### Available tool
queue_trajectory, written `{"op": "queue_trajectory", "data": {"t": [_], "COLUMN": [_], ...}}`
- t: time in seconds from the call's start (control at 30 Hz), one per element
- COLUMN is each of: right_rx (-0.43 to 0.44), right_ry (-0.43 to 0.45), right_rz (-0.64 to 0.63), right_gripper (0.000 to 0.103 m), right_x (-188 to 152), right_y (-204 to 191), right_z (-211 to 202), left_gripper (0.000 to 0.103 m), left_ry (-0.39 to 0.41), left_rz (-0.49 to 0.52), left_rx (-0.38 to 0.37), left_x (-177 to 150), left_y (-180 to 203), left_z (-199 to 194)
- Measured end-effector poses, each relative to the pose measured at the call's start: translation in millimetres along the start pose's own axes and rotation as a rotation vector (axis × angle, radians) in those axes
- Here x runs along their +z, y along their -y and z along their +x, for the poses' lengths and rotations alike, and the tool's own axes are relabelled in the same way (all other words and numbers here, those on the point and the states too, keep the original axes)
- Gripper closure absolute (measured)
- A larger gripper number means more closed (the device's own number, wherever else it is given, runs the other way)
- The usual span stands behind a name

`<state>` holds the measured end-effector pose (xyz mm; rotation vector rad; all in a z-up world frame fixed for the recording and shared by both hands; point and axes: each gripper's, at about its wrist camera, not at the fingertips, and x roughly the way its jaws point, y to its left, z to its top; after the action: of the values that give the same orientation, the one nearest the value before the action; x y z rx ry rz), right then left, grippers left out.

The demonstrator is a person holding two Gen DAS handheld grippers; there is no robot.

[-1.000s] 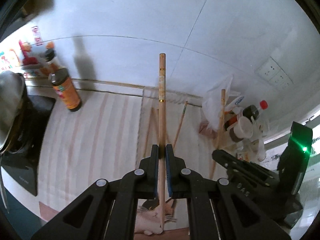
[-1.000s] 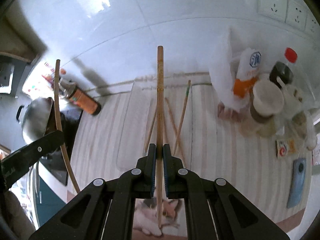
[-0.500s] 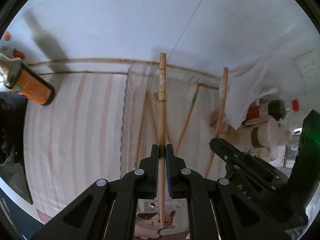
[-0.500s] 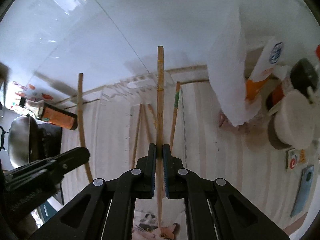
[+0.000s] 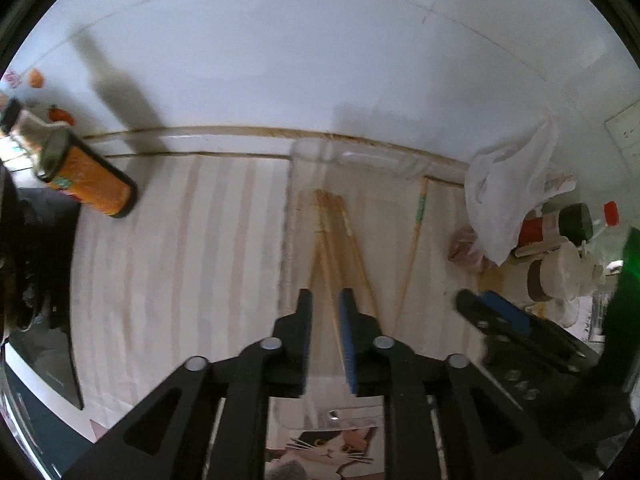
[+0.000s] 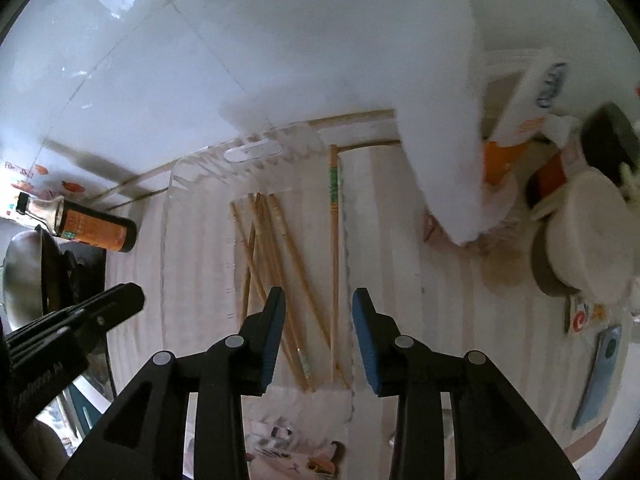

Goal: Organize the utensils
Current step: 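Grasp a metal spoon by its bowl with the left tool while the right tool grasps another spoon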

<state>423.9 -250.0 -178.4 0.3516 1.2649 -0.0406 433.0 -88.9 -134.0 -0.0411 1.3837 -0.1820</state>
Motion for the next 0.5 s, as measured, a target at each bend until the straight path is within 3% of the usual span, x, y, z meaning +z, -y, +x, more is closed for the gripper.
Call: {"op": "queue_trajectory", "data": {"t": [0.13,0.2,0.3,0.4,0.5], "right_rx": [-0.027,-0.033,-0.032,-0.039,-0.056], "right_ry": [0.059,0.089,0.121,0.13,0.104], "right_rz": [0.015,0.035,0.063,0.084,0.111], "right_gripper": [0.06,0.057,0.048,0.041,0.041], "right_x": [-15,-25,-45,-68,-97], "right_y": [11,22,38,53,72], "right_z": [-26,-41,-57,-63,-59], "left_gripper": [0.043,0.033,0.009,0.0,0.0], "left_ry": [0.09,0.146,0.227,0.293,0.27], "left_rz": [0.003,0.004,0.009,0.049,0.066], "left_rx": [0.063,0.089,0.117,0.187,0.23], "left_x": [-16,-26,-43,-64,-81], "left_y": [-10,-16,-26,-35,-47], "left_z": [-20,-31,-45,-50,-40]}}
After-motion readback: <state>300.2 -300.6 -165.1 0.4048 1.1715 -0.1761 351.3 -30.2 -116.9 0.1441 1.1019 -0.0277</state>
